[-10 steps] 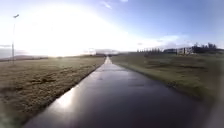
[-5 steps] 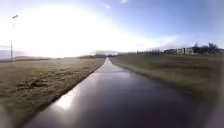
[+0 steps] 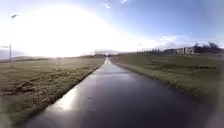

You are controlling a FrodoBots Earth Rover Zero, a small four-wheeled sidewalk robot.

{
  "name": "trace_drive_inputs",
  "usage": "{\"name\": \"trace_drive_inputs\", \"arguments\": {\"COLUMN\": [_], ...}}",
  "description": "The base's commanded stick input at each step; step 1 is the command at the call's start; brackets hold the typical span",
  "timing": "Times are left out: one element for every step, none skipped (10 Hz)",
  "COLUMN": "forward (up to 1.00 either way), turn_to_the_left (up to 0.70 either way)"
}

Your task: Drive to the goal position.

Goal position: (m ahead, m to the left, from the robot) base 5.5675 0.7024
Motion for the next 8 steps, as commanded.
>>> {"name": "trace_drive_inputs", "arguments": {"forward": [1.0,1.0,1.0,1.0,1.0,1.0,1.0,1.0], "turn_to_the_left": [0.01,0.0,0.0,0.0,0.0,0.0,0.0,0.0]}}
